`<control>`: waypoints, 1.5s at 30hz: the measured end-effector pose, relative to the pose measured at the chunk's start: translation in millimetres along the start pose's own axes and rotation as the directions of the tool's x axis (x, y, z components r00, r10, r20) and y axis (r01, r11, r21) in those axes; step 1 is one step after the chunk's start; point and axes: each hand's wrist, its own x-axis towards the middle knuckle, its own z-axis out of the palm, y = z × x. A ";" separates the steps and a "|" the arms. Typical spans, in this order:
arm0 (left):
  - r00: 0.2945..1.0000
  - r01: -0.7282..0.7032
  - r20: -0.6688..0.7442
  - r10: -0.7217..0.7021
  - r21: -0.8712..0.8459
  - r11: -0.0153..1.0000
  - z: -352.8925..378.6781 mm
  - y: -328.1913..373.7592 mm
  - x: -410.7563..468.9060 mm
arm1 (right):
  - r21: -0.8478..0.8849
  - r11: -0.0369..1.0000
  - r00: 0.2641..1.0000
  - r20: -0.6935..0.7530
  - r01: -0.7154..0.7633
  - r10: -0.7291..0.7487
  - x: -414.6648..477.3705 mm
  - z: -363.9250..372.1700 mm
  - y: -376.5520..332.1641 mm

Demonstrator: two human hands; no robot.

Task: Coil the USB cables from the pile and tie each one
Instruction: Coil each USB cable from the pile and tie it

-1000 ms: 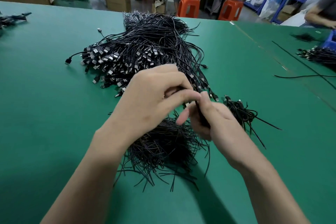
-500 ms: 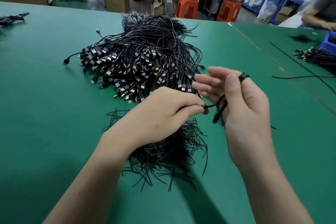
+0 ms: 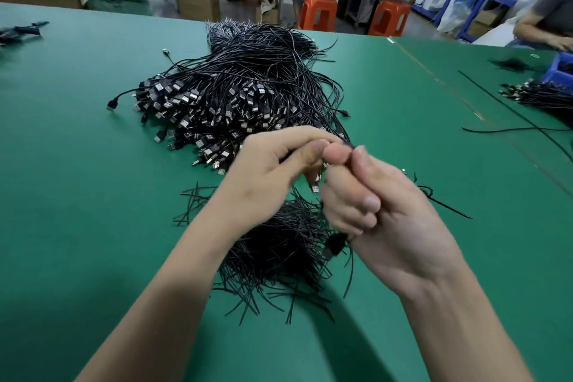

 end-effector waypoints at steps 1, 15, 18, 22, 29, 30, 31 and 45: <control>0.997 0.021 0.068 -0.024 0.046 0.999 4.3 -0.4 -0.1 | -0.008 0.999 0.997 -0.057 0.051 -0.051 2.3 -0.6 -2.3; 0.941 0.044 0.278 -0.195 0.470 0.882 -10.6 9.2 -2.7 | -0.908 0.418 0.818 -0.258 -0.024 -0.514 5.8 -24.8 0.7; 0.978 0.048 0.153 -0.145 0.509 0.859 -26.6 8.5 -4.2 | -0.965 0.206 0.897 -0.230 -0.161 -0.377 3.4 -24.4 5.4; 0.990 0.132 -0.002 -0.138 0.315 0.940 -31.1 9.4 -4.7 | -0.894 0.408 0.966 -0.244 -0.187 -0.090 1.0 -19.8 12.2; 0.986 0.164 0.033 -0.162 -0.043 0.986 -19.7 4.0 -0.6 | -0.538 0.827 0.980 0.010 -0.162 0.198 -5.0 -15.5 4.7; 0.982 0.170 0.090 -0.167 -0.030 0.985 -19.4 3.3 -1.2 | -0.517 0.843 0.981 0.029 -0.149 0.191 -5.2 -16.2 3.3; 0.972 0.177 0.160 -0.173 -0.013 0.984 -20.0 2.8 -2.0 | -0.499 0.856 0.982 0.044 -0.139 0.185 -5.4 -16.9 1.8; 0.986 0.147 0.086 -0.144 -0.030 0.989 -20.7 -17.6 -1.5 | -0.344 0.929 0.985 -0.145 -0.135 0.090 -4.0 -4.5 11.1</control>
